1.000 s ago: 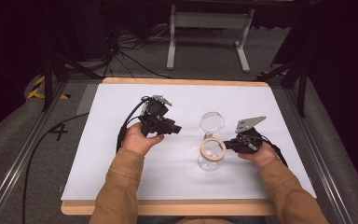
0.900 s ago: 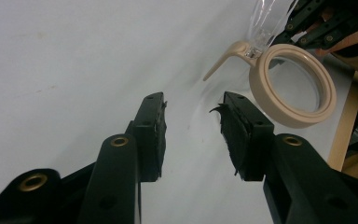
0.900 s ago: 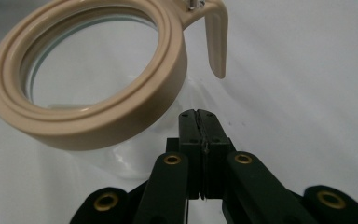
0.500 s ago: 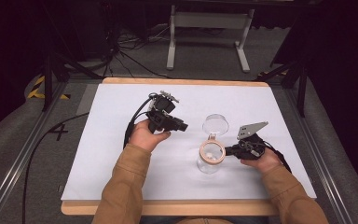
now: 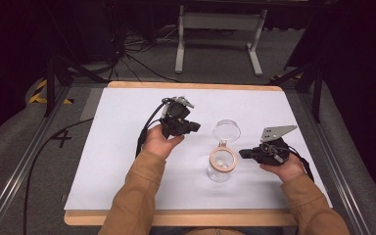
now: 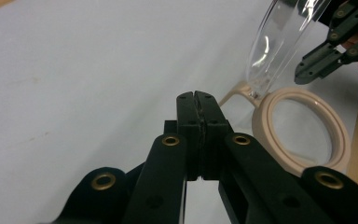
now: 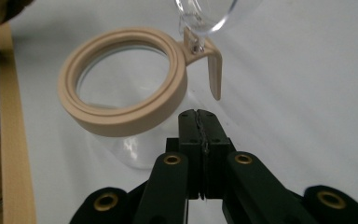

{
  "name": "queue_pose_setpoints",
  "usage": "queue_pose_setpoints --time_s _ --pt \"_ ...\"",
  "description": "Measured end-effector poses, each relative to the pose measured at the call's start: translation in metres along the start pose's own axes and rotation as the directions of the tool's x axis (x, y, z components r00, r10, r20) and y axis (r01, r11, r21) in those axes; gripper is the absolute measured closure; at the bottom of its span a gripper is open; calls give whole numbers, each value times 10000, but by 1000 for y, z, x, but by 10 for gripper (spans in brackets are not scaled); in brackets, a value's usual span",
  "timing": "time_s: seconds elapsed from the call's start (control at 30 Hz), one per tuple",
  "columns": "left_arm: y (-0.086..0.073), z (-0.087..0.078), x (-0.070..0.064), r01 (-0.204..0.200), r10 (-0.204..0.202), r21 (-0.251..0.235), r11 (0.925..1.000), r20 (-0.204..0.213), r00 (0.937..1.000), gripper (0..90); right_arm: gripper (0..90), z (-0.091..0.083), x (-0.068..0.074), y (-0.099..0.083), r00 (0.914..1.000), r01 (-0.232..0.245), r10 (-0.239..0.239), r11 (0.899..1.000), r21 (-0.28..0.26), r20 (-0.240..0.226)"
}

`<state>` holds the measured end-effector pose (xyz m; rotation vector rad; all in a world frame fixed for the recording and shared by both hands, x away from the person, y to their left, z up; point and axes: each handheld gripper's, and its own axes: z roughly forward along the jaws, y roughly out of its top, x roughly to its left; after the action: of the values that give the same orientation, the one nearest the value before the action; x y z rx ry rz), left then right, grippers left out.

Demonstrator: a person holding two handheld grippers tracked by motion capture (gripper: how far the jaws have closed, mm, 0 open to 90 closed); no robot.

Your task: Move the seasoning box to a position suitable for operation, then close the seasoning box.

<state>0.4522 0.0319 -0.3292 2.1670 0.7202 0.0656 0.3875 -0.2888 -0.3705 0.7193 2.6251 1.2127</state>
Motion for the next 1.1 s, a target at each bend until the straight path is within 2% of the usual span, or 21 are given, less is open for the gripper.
queue_pose_setpoints --time_s 0.07,0.23,0.5,0.7,0.9,1.1 --pt "1 7 0 113 -111 -427 9990 62 9999 896 893 -9 5 5 10000 37 -36 9994 -339 2" --pt "4 17 0 79 -79 -500 9987 5 10000 894 893 -13 13 12 10000 8 -15 9972 -750 -98" --pt "4 32 0 103 -73 -696 9975 434 9990 868 892 -8 28 18 9998 -95 71 9909 -1344 -188" --pt "4 36 -3 46 -6 -585 9983 674 9977 871 891 -8 28 19 9994 -270 233 9859 -1654 -242" --pt "5 37 -4 8 54 -566 9984 1083 9941 856 889 -6 30 20 9994 -229 179 9856 -1678 -308" --pt "5 37 -5 -1 72 -600 9982 1170 9931 871 890 -6 31 20 9991 -249 186 9854 -1682 -390"
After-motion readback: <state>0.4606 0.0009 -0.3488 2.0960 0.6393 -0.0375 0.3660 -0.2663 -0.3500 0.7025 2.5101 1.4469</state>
